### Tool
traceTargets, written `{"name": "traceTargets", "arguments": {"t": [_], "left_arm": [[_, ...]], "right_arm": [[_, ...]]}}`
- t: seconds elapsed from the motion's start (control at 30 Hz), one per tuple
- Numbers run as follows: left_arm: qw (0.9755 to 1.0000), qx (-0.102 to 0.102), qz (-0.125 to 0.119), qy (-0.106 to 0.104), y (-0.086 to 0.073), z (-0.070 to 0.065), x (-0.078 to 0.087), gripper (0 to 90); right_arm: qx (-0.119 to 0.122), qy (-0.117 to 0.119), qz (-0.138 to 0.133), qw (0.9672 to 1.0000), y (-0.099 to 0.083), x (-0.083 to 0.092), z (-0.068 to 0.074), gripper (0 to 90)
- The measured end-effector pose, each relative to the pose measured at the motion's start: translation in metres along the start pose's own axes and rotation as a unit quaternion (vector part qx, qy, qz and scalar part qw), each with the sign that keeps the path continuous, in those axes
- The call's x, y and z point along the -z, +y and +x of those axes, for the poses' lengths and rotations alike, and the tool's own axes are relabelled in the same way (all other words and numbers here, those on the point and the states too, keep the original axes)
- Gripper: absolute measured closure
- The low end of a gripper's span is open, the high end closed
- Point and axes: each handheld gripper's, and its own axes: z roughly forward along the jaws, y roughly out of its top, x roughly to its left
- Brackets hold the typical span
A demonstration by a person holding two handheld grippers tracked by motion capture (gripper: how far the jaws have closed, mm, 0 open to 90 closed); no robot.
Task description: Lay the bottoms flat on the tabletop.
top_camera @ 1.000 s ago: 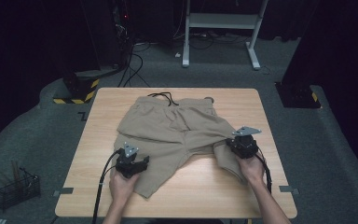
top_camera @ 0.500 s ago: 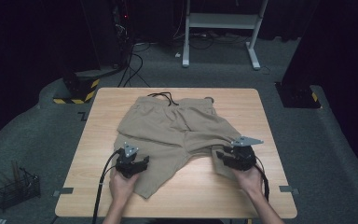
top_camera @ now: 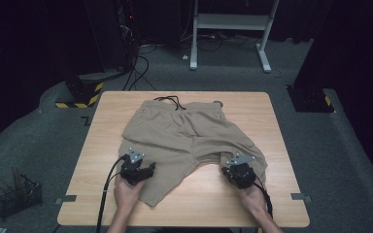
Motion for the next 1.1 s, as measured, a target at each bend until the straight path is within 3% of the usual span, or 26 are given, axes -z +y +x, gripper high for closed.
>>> {"name": "traceTargets", "arguments": {"t": [0.1,0.23,0.33,0.43,0.6,0.73,0.77,0.8,1.0,1.07,1.1], "left_arm": [[1.0,0.0,0.0,0.0,0.0,0.0,0.0,35.1],[1.0,0.0,0.0,0.0,0.0,0.0,0.0,35.1],[1.0,0.0,0.0,0.0,0.0,0.0,0.0,35.1],[1.0,0.0,0.0,0.0,0.0,0.0,0.0,35.1],[1.0,0.0,0.0,0.0,0.0,0.0,0.0,35.1],[1.0,0.0,0.0,0.0,0.0,0.0,0.0,35.1],[1.0,0.0,0.0,0.0,0.0,0.0,0.0,35.1],[1.0,0.0,0.0,0.0,0.0,0.0,0.0,35.1],[1.0,0.0,0.0,0.0,0.0,0.0,0.0,35.1],[1.0,0.0,0.0,0.0,0.0,0.0,0.0,35.1],[1.0,0.0,0.0,0.0,0.0,0.0,0.0,35.1]], "right_arm": [[0.002,-0.018,-0.021,0.9996,0.005,0.014,-0.009,90.0],[-0.029,-0.039,-0.048,0.9977,0.009,0.03,-0.032,90.0],[-0.044,-0.049,-0.052,0.9965,0.008,0.033,-0.043,90.0],[-0.049,-0.076,-0.037,0.9952,0.0,0.023,-0.056,90.0],[-0.091,-0.082,0.0,0.9925,-0.015,-0.003,-0.077,90.0],[-0.09,-0.086,-0.003,0.9922,-0.014,-0.005,-0.077,85.2],[-0.089,-0.083,-0.019,0.9924,-0.012,0.002,-0.073,75.2],[-0.087,-0.074,-0.029,0.993,-0.011,0.006,-0.071,73.3],[-0.036,-0.05,-0.08,0.9949,-0.003,0.033,-0.042,73.0],[-0.016,-0.038,-0.088,0.9953,0.001,0.037,-0.029,74.1],[-0.016,-0.038,-0.088,0.9953,0.001,0.037,-0.029,74.1]]}}
